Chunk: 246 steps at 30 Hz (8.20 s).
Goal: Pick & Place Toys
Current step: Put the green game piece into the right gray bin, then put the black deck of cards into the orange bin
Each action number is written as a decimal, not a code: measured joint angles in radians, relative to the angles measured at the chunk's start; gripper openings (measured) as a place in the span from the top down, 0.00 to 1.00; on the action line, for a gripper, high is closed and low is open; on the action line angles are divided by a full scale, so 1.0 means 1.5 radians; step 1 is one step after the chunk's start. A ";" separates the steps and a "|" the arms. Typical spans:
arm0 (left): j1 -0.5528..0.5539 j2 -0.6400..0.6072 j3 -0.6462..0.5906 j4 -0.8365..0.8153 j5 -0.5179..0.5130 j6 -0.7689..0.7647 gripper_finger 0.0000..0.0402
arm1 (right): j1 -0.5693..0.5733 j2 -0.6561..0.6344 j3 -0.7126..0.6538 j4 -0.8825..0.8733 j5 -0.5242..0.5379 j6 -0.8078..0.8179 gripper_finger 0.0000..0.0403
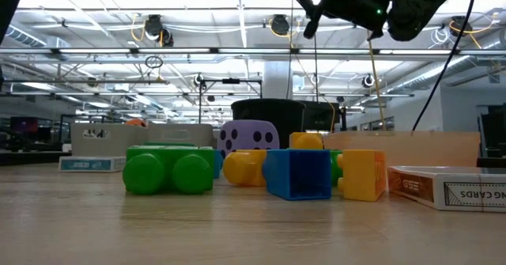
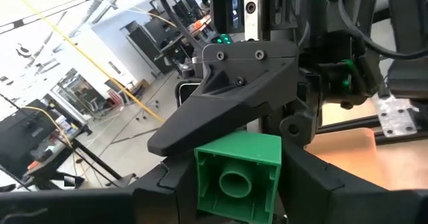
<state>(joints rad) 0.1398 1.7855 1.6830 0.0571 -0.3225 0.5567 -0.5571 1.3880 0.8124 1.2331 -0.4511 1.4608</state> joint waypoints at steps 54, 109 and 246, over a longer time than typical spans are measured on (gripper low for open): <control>0.293 -0.125 -0.091 -0.421 0.391 -0.406 0.62 | -0.042 -0.028 -0.001 0.025 -0.017 -0.056 0.44; 0.439 0.009 -0.126 -0.607 0.314 -0.326 0.61 | 0.011 -0.028 -0.001 -0.321 -0.052 -0.284 0.44; 0.351 -0.330 -0.100 -0.482 0.343 -0.552 0.75 | 0.046 -0.028 -0.001 -0.397 -0.121 -0.302 0.44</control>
<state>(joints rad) 0.6664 1.2912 1.5336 -0.6659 0.1926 -0.2717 -0.4875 1.3453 0.8108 0.6380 -0.6325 1.0083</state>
